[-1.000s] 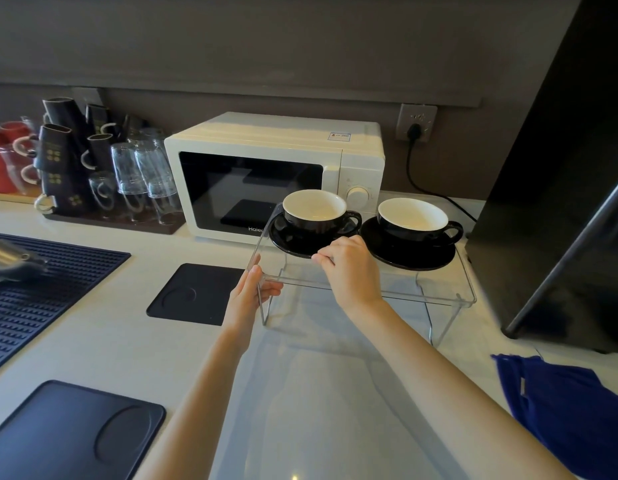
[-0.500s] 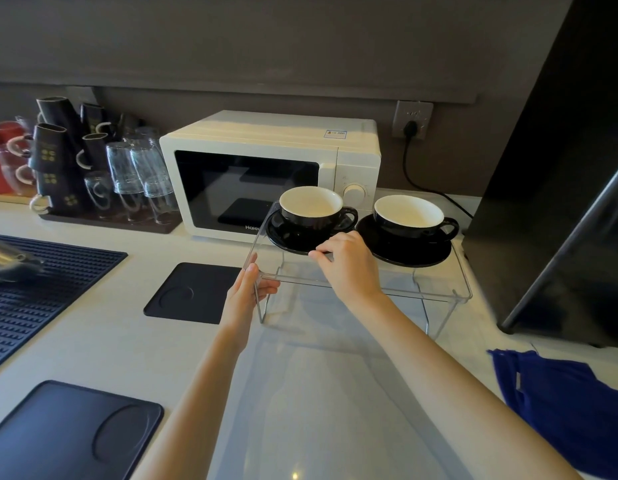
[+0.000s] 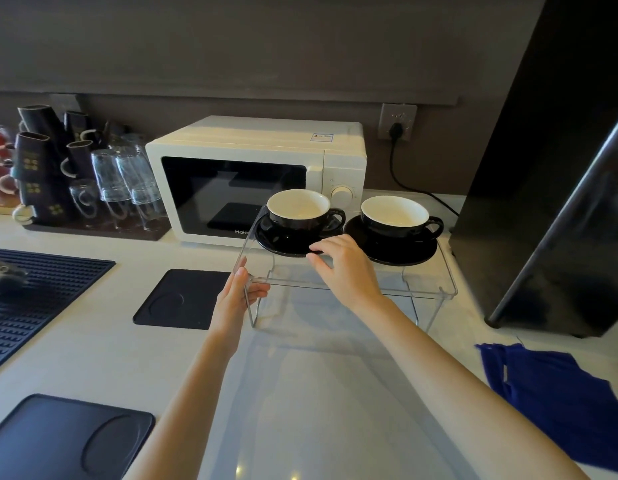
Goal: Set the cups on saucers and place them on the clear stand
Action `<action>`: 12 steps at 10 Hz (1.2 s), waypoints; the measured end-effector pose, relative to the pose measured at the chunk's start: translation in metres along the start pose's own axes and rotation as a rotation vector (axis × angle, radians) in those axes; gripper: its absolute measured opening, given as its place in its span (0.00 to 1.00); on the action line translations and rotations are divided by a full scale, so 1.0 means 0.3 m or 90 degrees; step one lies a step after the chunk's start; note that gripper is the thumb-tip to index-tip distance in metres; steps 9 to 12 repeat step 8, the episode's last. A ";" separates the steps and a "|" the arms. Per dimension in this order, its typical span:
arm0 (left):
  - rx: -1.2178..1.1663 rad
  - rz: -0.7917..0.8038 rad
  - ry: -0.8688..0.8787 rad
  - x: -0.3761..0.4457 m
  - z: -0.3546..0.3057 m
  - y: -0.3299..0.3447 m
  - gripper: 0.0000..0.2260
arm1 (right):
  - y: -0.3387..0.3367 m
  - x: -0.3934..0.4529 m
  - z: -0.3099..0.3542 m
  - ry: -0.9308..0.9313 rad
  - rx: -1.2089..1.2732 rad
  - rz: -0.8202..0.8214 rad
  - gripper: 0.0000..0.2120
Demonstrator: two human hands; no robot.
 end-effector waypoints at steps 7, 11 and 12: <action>-0.031 -0.059 -0.063 0.015 0.043 -0.023 0.25 | -0.259 -0.110 -0.173 0.077 -0.148 -0.092 0.06; 0.018 -0.068 -0.058 0.002 0.019 -0.030 0.23 | -0.313 -0.097 -0.149 0.129 -0.077 -0.086 0.08; 0.018 -0.068 -0.058 0.002 0.019 -0.030 0.23 | -0.313 -0.097 -0.149 0.129 -0.077 -0.086 0.08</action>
Point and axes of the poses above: each hand's wrist, its own x-axis towards the middle knuckle, its own y-axis out of the palm, z = x × y, the point moved 9 cm from there along x, towards the middle knuckle, and after that the axes turned 10 degrees about x, right-handed, at the moved point
